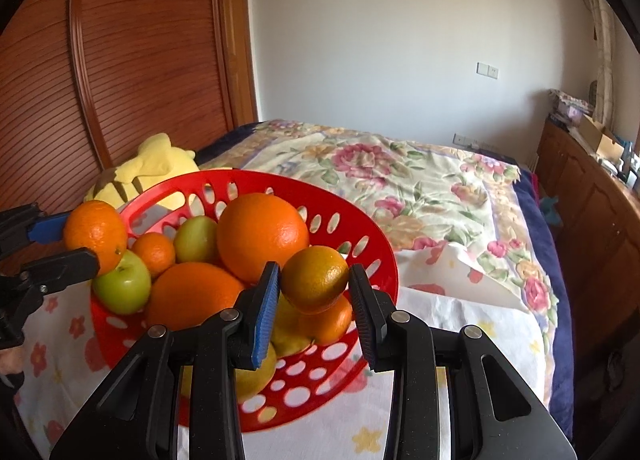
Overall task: Organize fruits
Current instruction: 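Carry the orange and tangerine with both tools over the red basket, then open both tools to drop the orange and tangerine into the basket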
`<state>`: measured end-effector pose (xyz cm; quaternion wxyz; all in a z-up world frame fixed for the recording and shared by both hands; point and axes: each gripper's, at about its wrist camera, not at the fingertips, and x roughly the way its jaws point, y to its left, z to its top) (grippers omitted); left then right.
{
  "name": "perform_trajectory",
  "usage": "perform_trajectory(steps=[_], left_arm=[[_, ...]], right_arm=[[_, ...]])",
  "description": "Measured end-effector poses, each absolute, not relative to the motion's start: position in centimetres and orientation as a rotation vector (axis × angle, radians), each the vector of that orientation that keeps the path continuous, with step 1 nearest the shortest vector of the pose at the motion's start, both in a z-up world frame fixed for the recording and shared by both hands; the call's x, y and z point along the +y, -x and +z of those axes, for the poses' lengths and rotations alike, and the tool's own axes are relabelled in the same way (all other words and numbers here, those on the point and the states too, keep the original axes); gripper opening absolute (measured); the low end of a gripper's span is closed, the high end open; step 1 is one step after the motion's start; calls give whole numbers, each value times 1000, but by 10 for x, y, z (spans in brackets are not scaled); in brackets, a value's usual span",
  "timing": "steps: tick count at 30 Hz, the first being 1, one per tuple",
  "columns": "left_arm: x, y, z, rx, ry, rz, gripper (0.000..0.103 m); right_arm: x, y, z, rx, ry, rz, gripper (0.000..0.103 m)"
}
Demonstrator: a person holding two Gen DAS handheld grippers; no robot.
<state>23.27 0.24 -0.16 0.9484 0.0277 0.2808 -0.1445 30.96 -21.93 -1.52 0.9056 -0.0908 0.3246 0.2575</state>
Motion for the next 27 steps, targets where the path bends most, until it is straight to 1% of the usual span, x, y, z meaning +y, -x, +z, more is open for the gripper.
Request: perform_trajectory(steps=[9,27], left_arm=[[-10,-242,-1,576,-77,-306,41],[-43,-266,-10,624,-123,-317,42]], right_arm=[[-225,-315,-23,677,165,546,36],[-243,-290,-10,619,144,564,38]])
